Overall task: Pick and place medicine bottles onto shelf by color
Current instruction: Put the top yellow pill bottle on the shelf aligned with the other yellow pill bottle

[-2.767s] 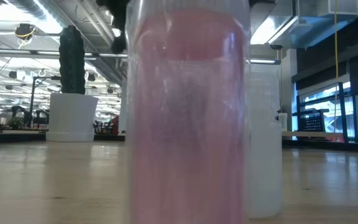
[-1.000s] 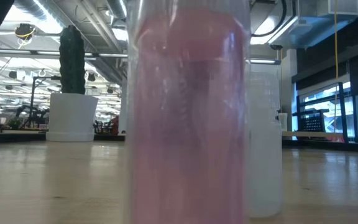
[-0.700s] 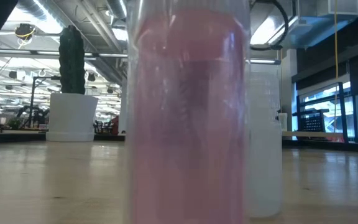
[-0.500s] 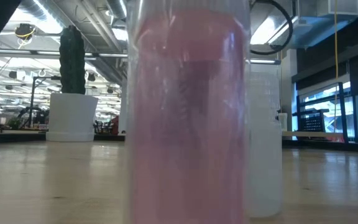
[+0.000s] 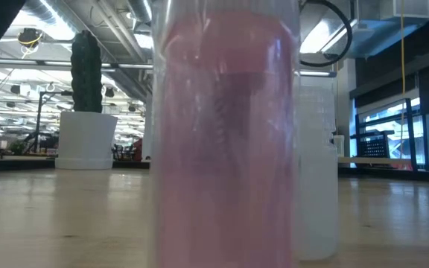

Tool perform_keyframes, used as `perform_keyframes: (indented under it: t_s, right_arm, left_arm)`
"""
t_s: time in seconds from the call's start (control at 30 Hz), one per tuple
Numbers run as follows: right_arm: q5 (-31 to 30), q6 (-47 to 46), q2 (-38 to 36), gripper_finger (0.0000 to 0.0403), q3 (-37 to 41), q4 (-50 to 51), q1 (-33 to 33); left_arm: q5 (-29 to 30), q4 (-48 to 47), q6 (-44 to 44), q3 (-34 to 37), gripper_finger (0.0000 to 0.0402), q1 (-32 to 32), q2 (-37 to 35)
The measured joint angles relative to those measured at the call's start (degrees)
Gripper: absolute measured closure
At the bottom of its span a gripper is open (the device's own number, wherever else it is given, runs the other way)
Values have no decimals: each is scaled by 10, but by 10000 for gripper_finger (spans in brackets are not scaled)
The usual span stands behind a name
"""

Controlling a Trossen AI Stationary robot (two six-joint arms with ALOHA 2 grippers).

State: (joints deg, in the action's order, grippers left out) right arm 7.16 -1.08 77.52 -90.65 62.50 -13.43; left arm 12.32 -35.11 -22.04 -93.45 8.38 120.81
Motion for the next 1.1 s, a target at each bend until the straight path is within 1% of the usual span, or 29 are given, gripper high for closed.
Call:
perform_keyframes:
  t_s: [0.13,0.23,0.3,0.43,0.53,0.77,1.1]
  right_arm:
    - [0,0,0,194,0,0,0]
    - [0,-1,0,194,0,0,0]
    - [0,0,0,194,0,0,0]
    - [0,0,0,194,0,-1,0]
    - [0,-1,0,194,0,-2,0]
    - [0,-1,0,194,0,-4,0]
    - [0,-1,0,194,0,-6,0]
  left_arm:
    - [-10,0,-3,0,180,0,0]
    - [-29,-2,-11,0,180,0,-2]
    - [-30,-2,-27,-1,181,0,-6]
    - [-29,-5,-29,-1,181,0,-24]
    - [-18,-7,-29,-1,181,0,-41]
    - [30,-21,-29,-1,181,-1,-78]
    - [36,-42,-29,-2,181,3,-144]
